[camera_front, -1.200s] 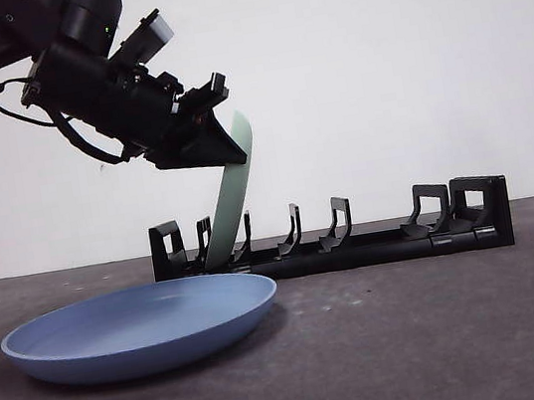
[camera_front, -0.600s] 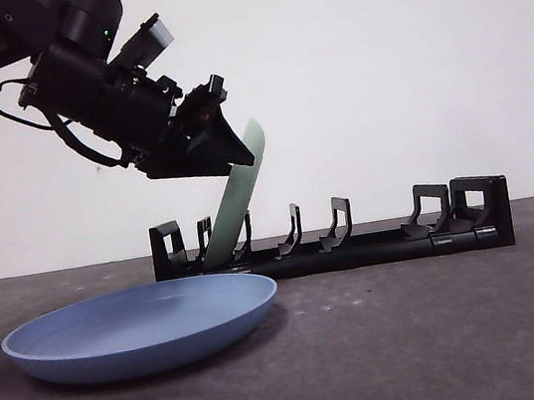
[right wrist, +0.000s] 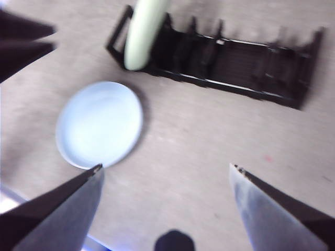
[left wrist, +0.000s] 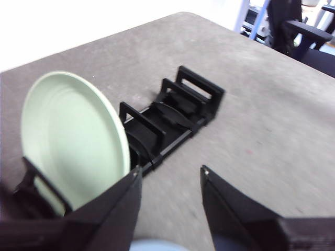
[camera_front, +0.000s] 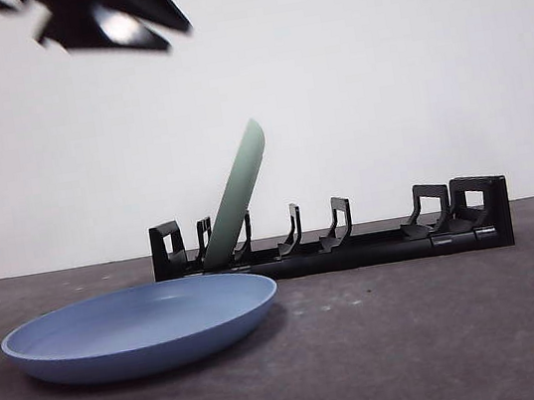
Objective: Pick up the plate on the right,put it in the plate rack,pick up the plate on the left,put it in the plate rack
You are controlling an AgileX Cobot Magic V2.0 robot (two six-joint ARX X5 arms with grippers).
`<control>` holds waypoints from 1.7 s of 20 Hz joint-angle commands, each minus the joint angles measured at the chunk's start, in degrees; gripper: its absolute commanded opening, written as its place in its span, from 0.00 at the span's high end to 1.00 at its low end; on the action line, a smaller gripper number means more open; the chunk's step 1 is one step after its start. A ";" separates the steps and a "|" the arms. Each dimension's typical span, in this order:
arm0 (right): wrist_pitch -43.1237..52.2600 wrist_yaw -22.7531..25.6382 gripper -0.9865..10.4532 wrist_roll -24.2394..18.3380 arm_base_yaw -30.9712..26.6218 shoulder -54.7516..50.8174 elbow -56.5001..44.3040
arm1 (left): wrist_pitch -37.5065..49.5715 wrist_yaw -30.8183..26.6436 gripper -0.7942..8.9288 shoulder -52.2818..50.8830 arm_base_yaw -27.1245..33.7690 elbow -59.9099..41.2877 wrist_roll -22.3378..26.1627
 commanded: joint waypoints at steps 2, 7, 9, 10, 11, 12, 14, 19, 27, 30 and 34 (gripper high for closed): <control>2.32 -5.22 0.56 0.31 0.48 4.63 -0.26 | -10.01 0.22 0.40 -10.54 -0.02 -0.17 3.61; 4.09 -5.14 0.56 0.31 6.67 14.23 -0.26 | -24.37 0.15 0.39 -25.24 -0.04 -0.17 6.14; 6.19 -4.83 0.56 0.83 10.36 18.67 -0.26 | -30.16 -0.26 0.35 -29.86 -0.04 -0.17 10.29; 7.37 -4.00 0.56 1.49 12.20 20.65 -0.26 | -33.40 -0.28 0.33 -31.47 -0.11 -0.17 14.25; 9.11 -2.56 0.56 2.27 14.21 23.19 -0.26 | -37.62 -0.55 0.34 -33.16 -0.13 -0.17 19.39; 10.84 -1.07 0.56 2.71 16.02 25.64 -0.26 | -41.40 -1.46 0.34 -34.32 -0.13 -0.17 22.08; 14.03 0.52 0.56 4.26 19.08 30.08 -0.26 | -46.69 -1.99 0.34 -35.19 -0.13 -0.17 23.45; 20.52 6.08 0.56 6.69 23.89 40.41 -0.26 | -50.38 -3.13 0.34 -34.97 -1.05 -0.17 25.68; 25.31 7.37 0.56 8.04 25.20 49.57 -0.26 | -49.81 -3.26 0.34 -32.17 -4.22 -0.17 25.79; 27.19 7.37 0.56 8.74 25.64 51.04 -0.26 | -49.07 -3.26 0.34 -31.41 -5.09 -0.17 26.16; 29.79 7.50 0.56 10.23 27.19 52.52 -0.26 | -48.19 -3.80 0.34 -30.29 -5.97 -0.17 26.16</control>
